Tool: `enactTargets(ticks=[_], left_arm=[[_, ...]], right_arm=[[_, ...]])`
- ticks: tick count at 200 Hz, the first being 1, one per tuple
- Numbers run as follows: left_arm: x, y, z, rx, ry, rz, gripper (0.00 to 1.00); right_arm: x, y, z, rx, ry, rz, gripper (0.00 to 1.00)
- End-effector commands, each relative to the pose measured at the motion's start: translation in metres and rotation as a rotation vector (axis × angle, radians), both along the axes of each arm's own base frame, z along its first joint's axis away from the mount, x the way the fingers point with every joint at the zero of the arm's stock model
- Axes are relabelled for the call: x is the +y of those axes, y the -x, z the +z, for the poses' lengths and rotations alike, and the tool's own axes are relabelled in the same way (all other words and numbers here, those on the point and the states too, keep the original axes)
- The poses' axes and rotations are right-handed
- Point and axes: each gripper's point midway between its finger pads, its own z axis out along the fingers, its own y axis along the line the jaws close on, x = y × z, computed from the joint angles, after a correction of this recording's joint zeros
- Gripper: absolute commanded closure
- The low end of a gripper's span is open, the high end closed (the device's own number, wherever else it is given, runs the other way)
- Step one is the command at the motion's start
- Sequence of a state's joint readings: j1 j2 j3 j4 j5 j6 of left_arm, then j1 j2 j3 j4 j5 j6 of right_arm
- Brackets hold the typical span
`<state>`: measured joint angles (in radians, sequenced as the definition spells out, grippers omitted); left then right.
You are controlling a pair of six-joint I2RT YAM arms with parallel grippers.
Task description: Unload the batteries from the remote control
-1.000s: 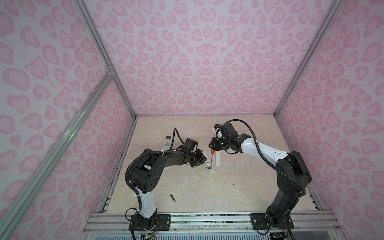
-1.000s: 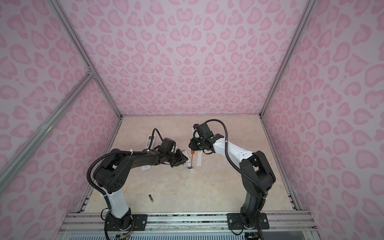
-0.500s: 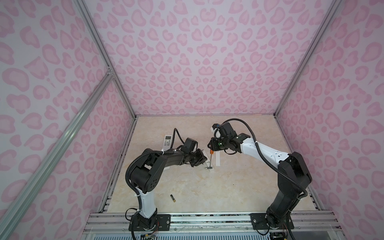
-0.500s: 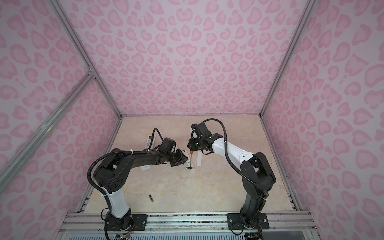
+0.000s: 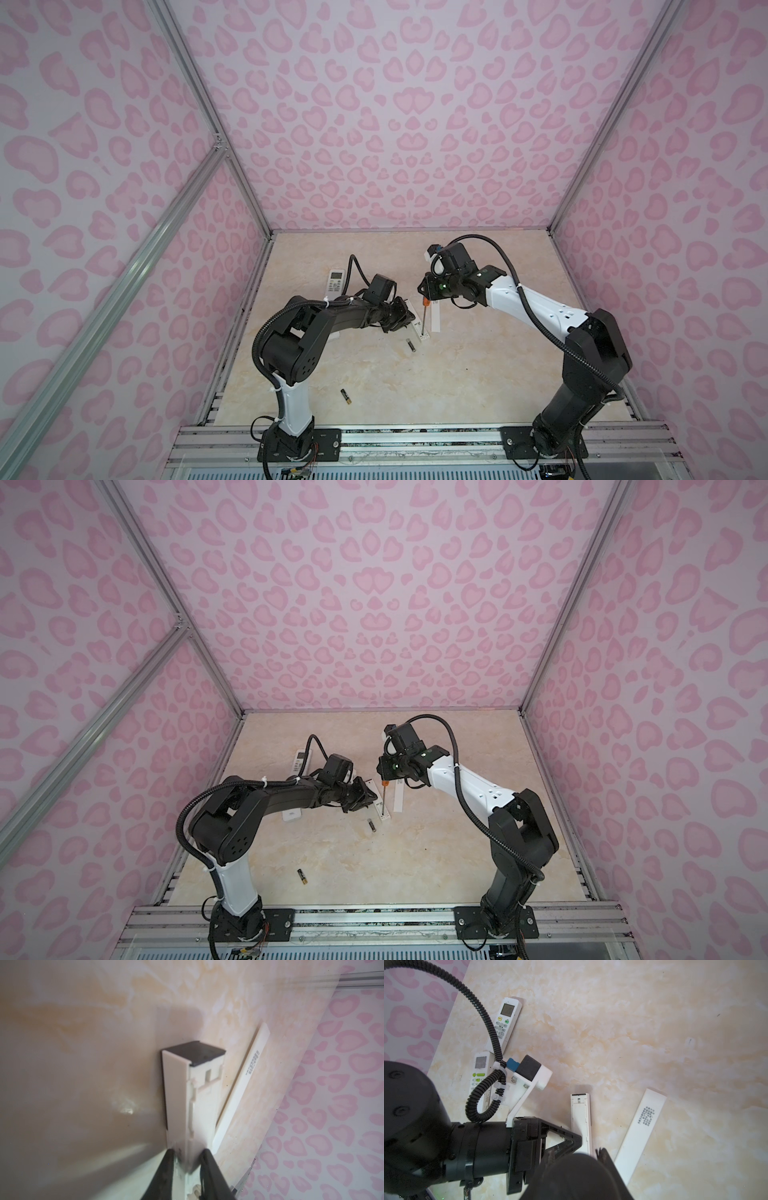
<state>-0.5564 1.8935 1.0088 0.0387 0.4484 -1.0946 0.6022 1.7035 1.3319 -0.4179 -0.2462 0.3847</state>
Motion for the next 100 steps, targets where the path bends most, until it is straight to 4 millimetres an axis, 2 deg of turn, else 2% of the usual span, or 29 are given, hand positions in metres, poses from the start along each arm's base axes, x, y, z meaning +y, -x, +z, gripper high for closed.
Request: enactTargets(ticks=[1,20,53,79,100], left_arm=[[0.015,0.006,-0.018,0.046,-0.093,0.020,0.73],[0.013,0.004,-0.015,0.037,-0.090,0.011,0.72],[0.011,0.002,-0.004,0.012,-0.086,-0.019,0.69],[0.009,0.003,0.010,-0.023,-0.077,-0.049,0.65],[0.010,0.005,0.025,-0.058,-0.076,-0.077,0.65]], right_arm=[[-0.003,0.003,0.006,-0.011,0.001,-0.004,1.00],[-0.002,0.015,0.009,-0.014,-0.017,-0.004,1.00],[0.014,0.044,0.002,0.020,-0.141,-0.022,1.00],[0.013,0.048,-0.001,0.048,-0.231,-0.077,1.00],[-0.006,0.044,-0.004,0.049,-0.202,-0.110,1.00]])
